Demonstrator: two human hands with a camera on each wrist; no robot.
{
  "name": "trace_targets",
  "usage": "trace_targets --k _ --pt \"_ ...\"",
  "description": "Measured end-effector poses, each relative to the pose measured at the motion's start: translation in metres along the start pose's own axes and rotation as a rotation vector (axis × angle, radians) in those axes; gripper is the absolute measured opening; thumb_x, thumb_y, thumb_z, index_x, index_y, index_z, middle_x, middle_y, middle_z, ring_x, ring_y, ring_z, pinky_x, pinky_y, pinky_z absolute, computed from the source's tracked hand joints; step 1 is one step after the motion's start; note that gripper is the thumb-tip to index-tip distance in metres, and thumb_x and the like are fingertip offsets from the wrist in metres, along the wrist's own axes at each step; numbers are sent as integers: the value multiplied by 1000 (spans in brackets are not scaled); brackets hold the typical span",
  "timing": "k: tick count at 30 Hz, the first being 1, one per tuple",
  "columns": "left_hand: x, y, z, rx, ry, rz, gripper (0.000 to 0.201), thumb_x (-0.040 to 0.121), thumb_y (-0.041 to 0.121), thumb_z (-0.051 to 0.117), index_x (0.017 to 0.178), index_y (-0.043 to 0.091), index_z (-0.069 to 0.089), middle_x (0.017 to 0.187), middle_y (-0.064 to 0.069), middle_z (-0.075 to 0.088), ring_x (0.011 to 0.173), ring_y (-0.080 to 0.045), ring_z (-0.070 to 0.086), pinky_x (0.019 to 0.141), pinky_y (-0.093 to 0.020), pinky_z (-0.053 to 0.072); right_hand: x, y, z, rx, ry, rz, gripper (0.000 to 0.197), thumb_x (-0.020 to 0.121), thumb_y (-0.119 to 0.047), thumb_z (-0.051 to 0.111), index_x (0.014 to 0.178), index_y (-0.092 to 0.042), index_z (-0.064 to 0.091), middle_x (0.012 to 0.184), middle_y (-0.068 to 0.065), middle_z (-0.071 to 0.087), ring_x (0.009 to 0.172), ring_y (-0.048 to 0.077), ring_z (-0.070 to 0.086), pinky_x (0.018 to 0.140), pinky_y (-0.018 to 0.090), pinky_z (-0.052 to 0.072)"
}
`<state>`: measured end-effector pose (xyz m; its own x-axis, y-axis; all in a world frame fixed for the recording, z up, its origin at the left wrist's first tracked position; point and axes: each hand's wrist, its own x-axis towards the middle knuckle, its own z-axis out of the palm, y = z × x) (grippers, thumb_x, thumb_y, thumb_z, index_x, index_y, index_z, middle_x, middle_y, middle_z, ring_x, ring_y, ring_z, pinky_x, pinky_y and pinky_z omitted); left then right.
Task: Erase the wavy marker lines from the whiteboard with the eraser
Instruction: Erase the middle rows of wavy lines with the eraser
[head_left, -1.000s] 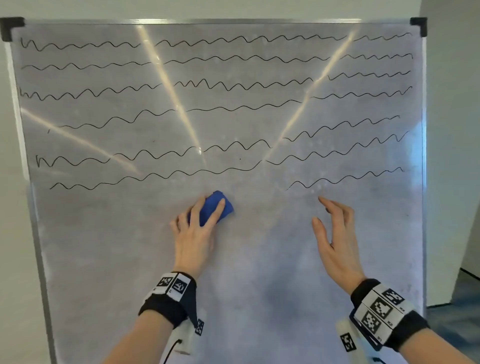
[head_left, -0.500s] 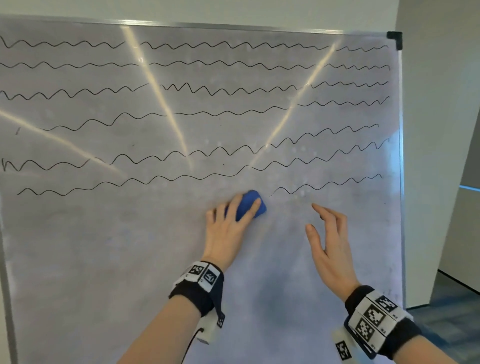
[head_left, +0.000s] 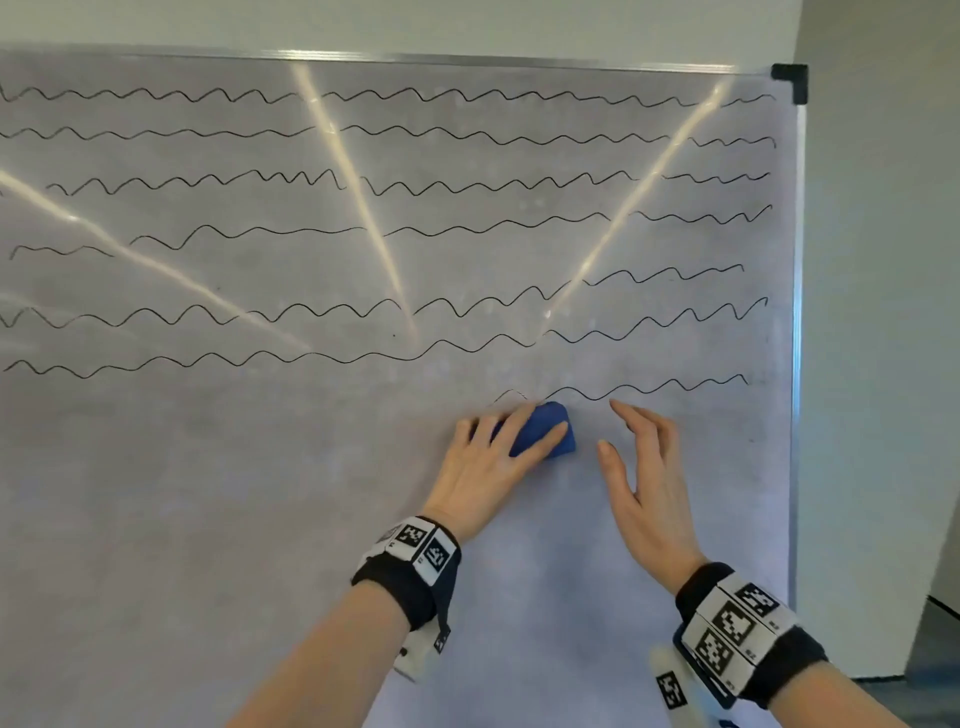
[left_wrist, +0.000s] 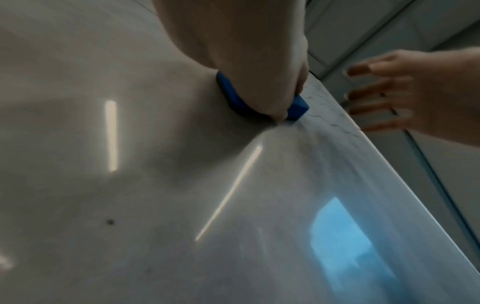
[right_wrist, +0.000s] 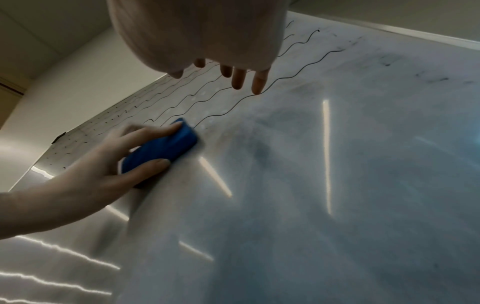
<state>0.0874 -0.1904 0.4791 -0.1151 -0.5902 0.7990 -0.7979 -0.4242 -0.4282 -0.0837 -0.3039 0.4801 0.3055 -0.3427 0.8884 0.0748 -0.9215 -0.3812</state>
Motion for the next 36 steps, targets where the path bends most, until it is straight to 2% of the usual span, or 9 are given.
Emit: trace_targets --k 6,9,13,15,18,22,26,31,36 --pt "3 -10 2 46 175 -342 64 81 19 64 139 31 41 124 -10 39 90 -29 40 74 -39 31 9 23 -14 64 -20 14 51 92 -44 37 137 -21 41 129 -7 35 123 4 38 101 8 26" --pt "18 25 7 10 139 -278 80 72 8 75 141 31 40 131 -12 41 94 -29 42 75 -38 31 12 25 -13 78 -25 7 51 92 -43 38 137 -19 42 128 -9 34 123 5 39 102 7 25" --pt "26 45 4 -26 26 -54 69 81 3 49 144 33 40 144 -10 44 100 -28 45 79 -39 37 16 23 -15 102 -29 -12 50 92 -42 39 136 -18 42 128 -10 33 123 5 38 102 8 25" --pt "20 28 3 33 22 -2 68 83 6 56 143 34 43 141 -10 49 101 -29 46 79 -40 36 18 26 -20 120 -27 -18 47 94 -37 41 136 -16 42 128 -6 34 124 4 36 104 8 23" --pt "9 0 3 63 75 -143 70 80 15 71 142 34 45 135 -10 52 95 -31 49 77 -41 36 19 32 -28 138 -15 -7 43 95 -27 45 136 -18 42 128 -4 34 124 4 36 103 7 22" --pt "20 15 5 42 181 -378 57 84 19 54 139 31 44 129 -10 40 94 -29 40 76 -40 32 15 36 -29 165 -26 17 43 95 -25 45 137 -18 41 129 -2 34 124 1 35 102 5 22" --pt "42 57 13 -4 102 -260 73 76 11 68 142 32 42 132 -11 43 95 -29 42 76 -39 30 13 33 -24 165 -31 -10 43 95 -29 44 136 -16 42 128 -3 35 125 1 35 103 7 23" --pt "35 45 3 4 33 -27 65 83 7 49 142 33 43 138 -10 51 101 -29 46 79 -40 33 20 33 -30 180 -24 3 44 95 -29 44 137 -19 41 129 -5 34 125 0 34 102 6 22" --pt "-4 -6 -2 42 113 -267 64 82 18 68 140 32 45 129 -13 56 93 -31 47 77 -43 39 24 38 -32 176 -18 20 44 94 -31 42 137 -19 40 128 -5 32 123 -1 33 101 3 21"
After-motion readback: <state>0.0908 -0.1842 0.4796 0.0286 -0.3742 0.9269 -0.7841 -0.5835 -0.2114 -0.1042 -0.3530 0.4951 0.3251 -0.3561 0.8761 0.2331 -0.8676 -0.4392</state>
